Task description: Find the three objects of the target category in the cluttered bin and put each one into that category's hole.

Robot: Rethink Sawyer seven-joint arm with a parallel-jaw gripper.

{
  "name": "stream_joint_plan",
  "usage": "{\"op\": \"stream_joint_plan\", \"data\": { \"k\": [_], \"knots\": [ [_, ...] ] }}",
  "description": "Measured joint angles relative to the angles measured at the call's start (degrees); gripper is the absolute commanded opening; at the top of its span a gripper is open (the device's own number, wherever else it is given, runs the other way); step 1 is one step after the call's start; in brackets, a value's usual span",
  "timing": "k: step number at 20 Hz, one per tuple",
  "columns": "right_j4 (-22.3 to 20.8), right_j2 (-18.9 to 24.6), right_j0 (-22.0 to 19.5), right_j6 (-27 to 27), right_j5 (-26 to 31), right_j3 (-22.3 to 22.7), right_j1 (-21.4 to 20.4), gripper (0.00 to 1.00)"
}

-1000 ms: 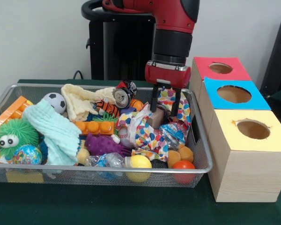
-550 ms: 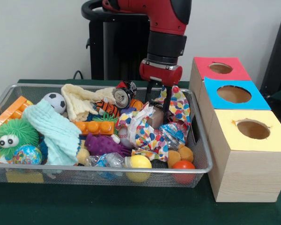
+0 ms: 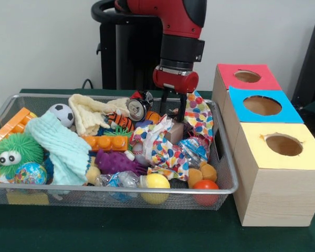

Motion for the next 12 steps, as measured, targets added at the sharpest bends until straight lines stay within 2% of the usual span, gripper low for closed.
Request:
{"op": "stream_joint_plan", "data": {
  "k": [5,12],
  "knots": [
    [0.4,0.5,0.7,1.6,-0.3,1.5,-1.0,1.0],
    [4.8,0.3,5.8,1.6,0.6,2.1,-3.5,1.0]
  ]
}}
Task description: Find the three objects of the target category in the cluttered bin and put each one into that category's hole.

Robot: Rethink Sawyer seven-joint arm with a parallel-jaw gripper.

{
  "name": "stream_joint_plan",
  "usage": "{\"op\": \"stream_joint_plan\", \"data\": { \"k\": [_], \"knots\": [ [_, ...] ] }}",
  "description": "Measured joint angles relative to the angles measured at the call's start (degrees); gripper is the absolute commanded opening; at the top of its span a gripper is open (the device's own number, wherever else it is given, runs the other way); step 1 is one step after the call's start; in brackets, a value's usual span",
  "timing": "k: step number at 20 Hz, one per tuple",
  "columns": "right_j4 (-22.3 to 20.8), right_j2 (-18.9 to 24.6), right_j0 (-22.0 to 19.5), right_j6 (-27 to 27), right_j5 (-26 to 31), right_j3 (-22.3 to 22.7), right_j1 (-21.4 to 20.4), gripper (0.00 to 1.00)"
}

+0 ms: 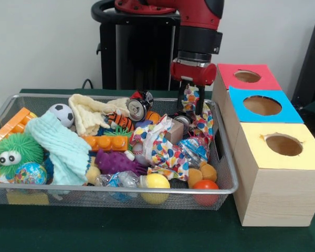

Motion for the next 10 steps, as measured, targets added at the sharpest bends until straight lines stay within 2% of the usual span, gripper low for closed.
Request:
{"op": "stream_joint_plan", "data": {
  "k": [1,5,10],
  "knots": [
    [1.5,-0.1,1.4,0.0,0.5,0.0,-0.7,1.0],
    [2.9,-0.1,2.8,0.0,0.5,0.0,-1.6,1.0],
    [3.1,-0.1,2.7,0.0,0.5,0.0,-1.9,1.0]
  ]
}}
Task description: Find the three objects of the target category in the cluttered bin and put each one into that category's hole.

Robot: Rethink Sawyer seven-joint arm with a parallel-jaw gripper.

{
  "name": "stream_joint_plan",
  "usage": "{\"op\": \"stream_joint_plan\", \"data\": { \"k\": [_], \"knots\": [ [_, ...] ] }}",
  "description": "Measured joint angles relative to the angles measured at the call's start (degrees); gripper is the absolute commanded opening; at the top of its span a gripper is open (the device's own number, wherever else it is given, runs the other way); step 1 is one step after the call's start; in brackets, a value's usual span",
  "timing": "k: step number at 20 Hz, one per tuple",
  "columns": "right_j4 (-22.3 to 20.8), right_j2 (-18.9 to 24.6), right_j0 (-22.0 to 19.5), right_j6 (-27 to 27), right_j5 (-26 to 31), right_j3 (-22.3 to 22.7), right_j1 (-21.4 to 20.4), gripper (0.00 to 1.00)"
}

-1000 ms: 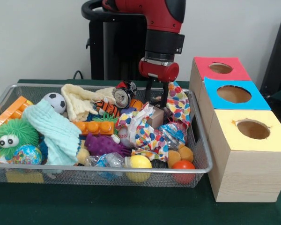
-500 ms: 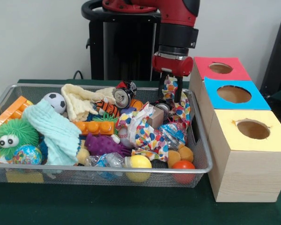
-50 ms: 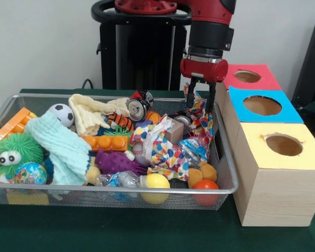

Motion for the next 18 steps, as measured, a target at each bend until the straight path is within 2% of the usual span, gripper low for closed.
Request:
{"op": "stream_joint_plan", "data": {
  "k": [7,18],
  "knots": [
    [0.0,-0.1,-0.6,0.0,-0.7,0.0,1.9,1.0],
    [0.0,-0.1,-4.7,0.0,-0.9,0.0,5.4,1.0]
  ]
}}
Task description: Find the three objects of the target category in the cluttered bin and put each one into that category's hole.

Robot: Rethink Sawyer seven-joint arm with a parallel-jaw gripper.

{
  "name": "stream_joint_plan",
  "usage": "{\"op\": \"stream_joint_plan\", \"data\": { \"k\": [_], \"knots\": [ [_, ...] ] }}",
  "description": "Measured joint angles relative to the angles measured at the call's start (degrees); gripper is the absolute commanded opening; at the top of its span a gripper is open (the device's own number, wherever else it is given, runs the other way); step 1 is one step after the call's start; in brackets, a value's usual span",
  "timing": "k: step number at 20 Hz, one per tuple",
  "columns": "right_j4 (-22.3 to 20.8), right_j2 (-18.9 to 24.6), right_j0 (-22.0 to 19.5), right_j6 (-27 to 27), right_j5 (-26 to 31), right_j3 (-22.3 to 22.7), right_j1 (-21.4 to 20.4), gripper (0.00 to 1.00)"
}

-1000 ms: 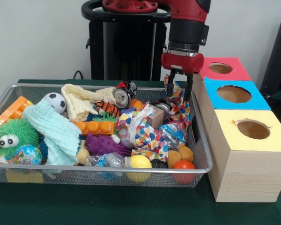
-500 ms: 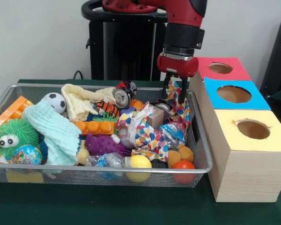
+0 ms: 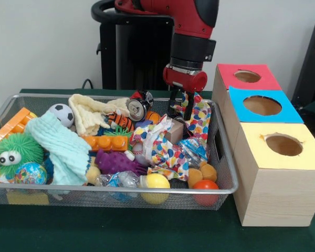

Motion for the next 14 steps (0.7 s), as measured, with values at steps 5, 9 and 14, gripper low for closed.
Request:
{"op": "stream_joint_plan", "data": {
  "k": [5,9,14],
  "knots": [
    [0.0,0.0,-0.2,0.0,0.0,0.0,0.6,1.0],
    [1.0,0.0,-0.1,0.0,0.0,0.0,0.5,1.0],
    [4.9,0.0,0.9,0.0,0.2,0.0,-0.8,1.0]
  ]
}}
